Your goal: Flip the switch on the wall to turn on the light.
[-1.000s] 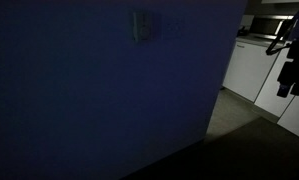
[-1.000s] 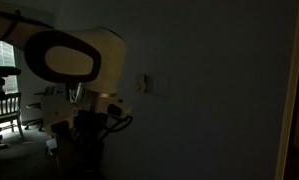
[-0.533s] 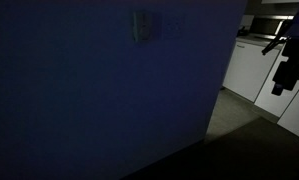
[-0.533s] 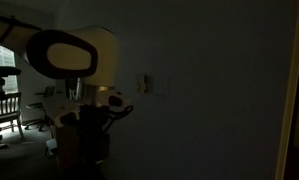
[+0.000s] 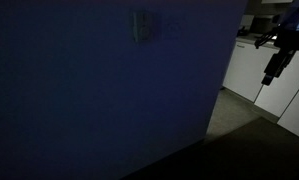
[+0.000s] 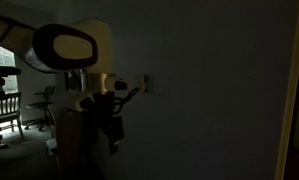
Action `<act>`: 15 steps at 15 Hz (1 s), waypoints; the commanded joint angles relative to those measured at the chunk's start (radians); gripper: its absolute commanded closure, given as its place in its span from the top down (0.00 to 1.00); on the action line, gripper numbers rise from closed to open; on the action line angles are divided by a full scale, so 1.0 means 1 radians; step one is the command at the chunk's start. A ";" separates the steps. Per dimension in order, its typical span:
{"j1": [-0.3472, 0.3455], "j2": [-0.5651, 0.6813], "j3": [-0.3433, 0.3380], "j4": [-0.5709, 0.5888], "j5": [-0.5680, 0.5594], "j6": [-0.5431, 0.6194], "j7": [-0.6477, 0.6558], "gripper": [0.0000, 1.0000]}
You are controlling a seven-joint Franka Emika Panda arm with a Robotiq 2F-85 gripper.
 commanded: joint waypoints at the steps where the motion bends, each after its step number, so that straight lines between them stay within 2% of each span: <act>1: 0.013 0.052 0.007 0.055 -0.040 0.042 -0.050 1.00; 3: 0.023 0.069 0.008 0.075 -0.051 0.063 -0.077 1.00; 4: 0.051 0.082 -0.014 0.090 -0.012 0.027 -0.157 1.00; 5: 0.028 0.033 0.005 0.050 -0.029 0.042 -0.074 1.00; 9: 0.043 0.059 0.004 0.068 -0.024 0.040 -0.121 1.00; 15: 0.049 0.138 0.052 0.105 -0.200 0.234 -0.165 1.00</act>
